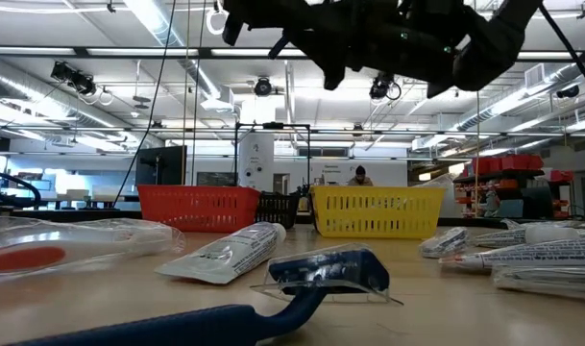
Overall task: Pick & Place Travel size toiletries
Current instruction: Put the blue razor into the right black bin
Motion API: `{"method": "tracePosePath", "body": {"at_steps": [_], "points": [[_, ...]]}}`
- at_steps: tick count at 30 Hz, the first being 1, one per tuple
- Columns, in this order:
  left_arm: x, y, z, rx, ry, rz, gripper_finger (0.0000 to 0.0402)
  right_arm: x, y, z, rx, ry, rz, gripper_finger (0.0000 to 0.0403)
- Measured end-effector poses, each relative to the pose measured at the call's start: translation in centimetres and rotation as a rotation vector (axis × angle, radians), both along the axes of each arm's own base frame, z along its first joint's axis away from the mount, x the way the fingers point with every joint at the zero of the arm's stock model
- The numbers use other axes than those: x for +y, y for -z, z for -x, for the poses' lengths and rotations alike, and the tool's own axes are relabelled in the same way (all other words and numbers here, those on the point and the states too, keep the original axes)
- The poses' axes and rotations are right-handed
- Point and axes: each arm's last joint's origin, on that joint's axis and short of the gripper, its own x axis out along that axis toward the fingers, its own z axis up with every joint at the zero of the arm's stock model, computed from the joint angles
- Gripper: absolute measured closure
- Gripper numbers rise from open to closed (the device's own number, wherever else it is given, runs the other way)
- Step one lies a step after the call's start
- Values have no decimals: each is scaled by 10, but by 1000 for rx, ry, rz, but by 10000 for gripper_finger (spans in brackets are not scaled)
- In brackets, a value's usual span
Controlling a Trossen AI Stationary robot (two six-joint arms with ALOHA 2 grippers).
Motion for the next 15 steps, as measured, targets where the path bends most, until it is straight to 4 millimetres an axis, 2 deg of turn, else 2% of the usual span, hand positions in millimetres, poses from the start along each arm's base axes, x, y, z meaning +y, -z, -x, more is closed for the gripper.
{"method": "tracePosePath", "body": {"at_steps": [8, 15], "points": [[0, 0, 0, 4, -1, -7, 353, 3, -2, -8, 37, 23, 11, 238], [0, 0, 0, 3, 0, -7, 350, 4, 2, -8, 81, 15, 12, 296]]}}
